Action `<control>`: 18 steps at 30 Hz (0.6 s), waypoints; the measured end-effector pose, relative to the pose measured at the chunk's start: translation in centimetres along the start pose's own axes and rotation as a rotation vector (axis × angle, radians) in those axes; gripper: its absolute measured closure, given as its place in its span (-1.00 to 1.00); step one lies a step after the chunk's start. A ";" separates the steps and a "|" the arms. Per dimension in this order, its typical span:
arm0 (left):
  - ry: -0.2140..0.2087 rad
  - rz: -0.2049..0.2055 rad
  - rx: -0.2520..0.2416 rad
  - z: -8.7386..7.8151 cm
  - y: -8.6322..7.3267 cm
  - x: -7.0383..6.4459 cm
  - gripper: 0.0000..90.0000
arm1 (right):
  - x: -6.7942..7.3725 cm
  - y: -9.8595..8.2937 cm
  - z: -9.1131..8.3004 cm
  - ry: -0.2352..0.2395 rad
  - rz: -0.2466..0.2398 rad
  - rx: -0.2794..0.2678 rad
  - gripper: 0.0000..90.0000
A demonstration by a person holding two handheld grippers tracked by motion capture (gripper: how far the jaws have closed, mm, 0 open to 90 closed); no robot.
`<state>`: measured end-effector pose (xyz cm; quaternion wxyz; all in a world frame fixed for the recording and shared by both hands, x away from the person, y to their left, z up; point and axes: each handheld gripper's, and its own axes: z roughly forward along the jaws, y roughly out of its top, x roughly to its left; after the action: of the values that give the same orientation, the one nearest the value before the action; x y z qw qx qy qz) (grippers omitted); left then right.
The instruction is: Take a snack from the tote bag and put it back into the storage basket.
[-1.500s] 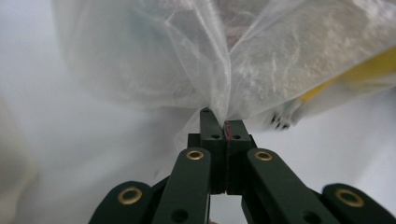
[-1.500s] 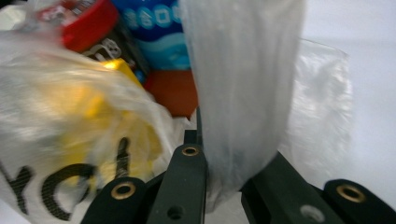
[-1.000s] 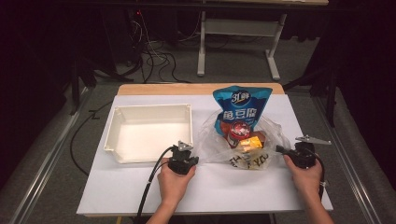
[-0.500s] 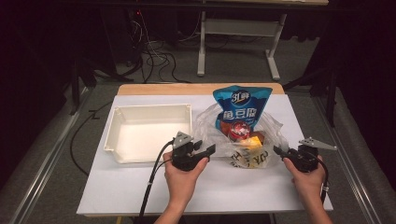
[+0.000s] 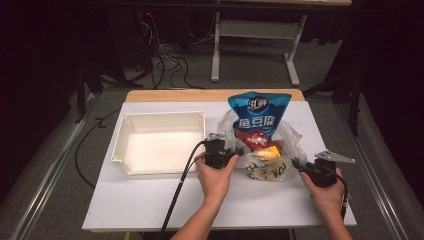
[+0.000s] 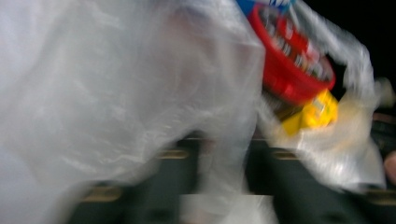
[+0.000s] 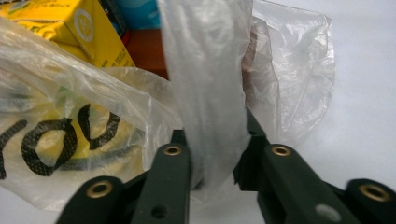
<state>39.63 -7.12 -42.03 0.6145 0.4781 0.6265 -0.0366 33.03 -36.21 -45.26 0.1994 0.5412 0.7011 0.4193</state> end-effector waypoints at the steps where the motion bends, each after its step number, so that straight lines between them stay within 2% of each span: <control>1: -0.002 0.004 0.024 0.0 -0.1 0.3 0.96 | 0.0 0.0 0.0 0.000 0.001 0.002 0.82; 4: 0.030 0.072 0.072 -0.2 -0.9 1.3 1.00 | -0.3 0.0 -0.1 -0.007 -0.003 0.009 0.97; 8: 0.097 0.100 0.109 -0.2 -2.1 3.7 1.00 | -0.4 0.2 -0.4 -0.010 0.010 0.000 1.00; 10: 0.135 0.133 0.128 -0.1 -2.5 4.9 1.00 | -0.4 0.3 -0.6 -0.018 0.007 -0.006 1.00; 11: 0.158 0.157 0.127 -0.1 -2.7 5.5 1.00 | -0.4 0.3 -0.6 -0.020 0.016 -0.006 1.00; 12: 0.147 0.153 0.118 -0.4 -2.6 5.7 1.00 | -0.6 0.2 -0.6 -0.024 0.007 -0.009 1.00; 13: 0.158 0.158 0.104 -0.5 -2.5 5.8 1.00 | -0.7 0.2 -0.5 -0.028 0.006 -0.006 1.00; 14: 0.177 0.197 0.094 -0.7 -2.4 5.9 1.00 | -0.9 0.2 -0.5 -0.032 0.008 -0.004 1.00; 15: 0.180 0.217 0.088 -0.9 -2.4 6.0 1.00 | -1.0 0.1 -0.5 -0.044 0.018 -0.003 1.00; 16: 0.179 0.217 0.089 -1.0 -2.4 6.0 1.00 | -1.3 0.1 -0.4 -0.048 0.017 0.001 1.00; 17: 0.179 0.205 0.078 -1.1 -2.3 6.2 1.00 | -1.3 0.1 -0.4 -0.055 0.039 0.010 1.00; 18: 0.179 0.201 0.075 -1.3 -2.1 6.4 1.00 | -1.7 0.0 -0.2 -0.069 0.030 0.015 1.00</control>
<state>38.68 -3.96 -48.00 0.5385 0.5622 0.6260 0.0446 33.46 -37.84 -45.47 0.2127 0.5674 0.6887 0.3981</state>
